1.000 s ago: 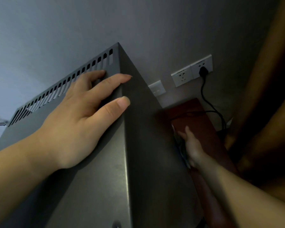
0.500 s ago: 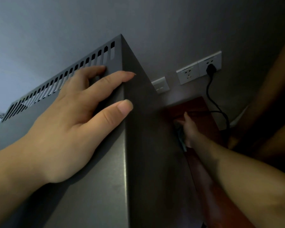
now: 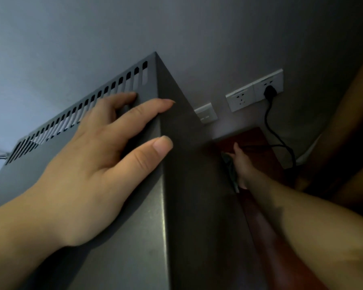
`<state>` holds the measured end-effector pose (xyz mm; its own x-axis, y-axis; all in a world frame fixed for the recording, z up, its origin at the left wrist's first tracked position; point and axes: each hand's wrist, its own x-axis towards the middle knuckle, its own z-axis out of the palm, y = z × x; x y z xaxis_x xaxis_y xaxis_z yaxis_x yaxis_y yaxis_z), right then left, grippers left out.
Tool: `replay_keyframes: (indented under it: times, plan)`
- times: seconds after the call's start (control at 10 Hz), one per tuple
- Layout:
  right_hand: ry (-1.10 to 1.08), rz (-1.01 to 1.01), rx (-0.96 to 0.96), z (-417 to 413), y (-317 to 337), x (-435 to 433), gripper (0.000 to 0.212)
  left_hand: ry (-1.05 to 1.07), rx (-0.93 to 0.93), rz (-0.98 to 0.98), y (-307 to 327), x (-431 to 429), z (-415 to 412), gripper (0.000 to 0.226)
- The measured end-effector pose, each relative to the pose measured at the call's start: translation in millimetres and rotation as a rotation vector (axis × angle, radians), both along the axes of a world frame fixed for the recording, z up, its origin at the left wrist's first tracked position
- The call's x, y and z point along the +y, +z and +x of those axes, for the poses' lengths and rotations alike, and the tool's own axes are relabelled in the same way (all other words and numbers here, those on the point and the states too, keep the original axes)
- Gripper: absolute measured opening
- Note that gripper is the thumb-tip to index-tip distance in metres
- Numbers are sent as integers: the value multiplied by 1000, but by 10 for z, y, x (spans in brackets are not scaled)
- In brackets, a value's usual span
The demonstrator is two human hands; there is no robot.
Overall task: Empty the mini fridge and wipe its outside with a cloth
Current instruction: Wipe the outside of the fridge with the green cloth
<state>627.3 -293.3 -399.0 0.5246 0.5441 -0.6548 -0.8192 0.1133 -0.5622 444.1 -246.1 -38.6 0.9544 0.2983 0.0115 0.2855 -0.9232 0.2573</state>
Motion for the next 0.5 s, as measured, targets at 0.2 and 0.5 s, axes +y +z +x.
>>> replay_keyframes:
  times: [0.2,0.5]
  plan:
    - [7,-67,0,-427,-80,-299,69,-58,-5,2,-19,55,-18,51]
    - [-96,34,80,-1204,324,-859,49,-95,-83,-7,-140,83,-32,56]
